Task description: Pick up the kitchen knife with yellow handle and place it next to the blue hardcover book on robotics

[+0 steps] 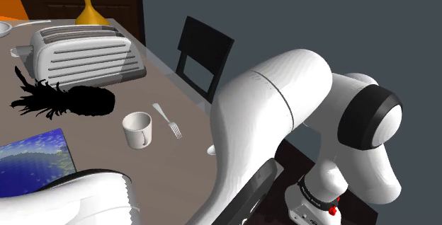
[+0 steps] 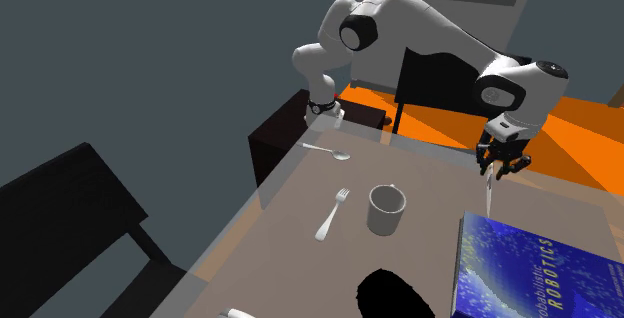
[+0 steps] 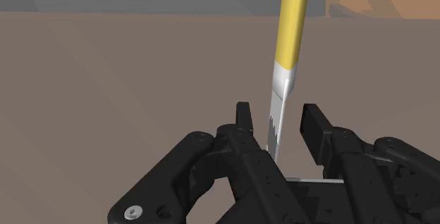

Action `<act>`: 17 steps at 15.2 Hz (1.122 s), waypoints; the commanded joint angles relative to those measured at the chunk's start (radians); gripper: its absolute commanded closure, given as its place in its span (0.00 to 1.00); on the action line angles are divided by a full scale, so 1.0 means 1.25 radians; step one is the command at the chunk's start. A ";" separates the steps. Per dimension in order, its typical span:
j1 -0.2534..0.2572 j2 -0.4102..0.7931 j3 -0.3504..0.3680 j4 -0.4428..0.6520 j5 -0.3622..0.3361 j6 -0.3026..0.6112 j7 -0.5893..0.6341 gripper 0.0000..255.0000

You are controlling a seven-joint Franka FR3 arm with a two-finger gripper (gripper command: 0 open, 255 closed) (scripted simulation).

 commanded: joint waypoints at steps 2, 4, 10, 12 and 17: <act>0.000 0.000 0.000 0.000 0.000 0.000 0.000 0.00; 0.000 0.000 0.000 0.000 0.000 0.000 0.000 0.00; -0.001 -0.032 0.012 0.054 0.018 -0.082 -0.012 0.00; -0.001 -0.032 0.012 0.054 0.018 -0.082 -0.012 0.00; -0.001 -0.032 0.012 0.054 0.018 -0.082 -0.012 0.00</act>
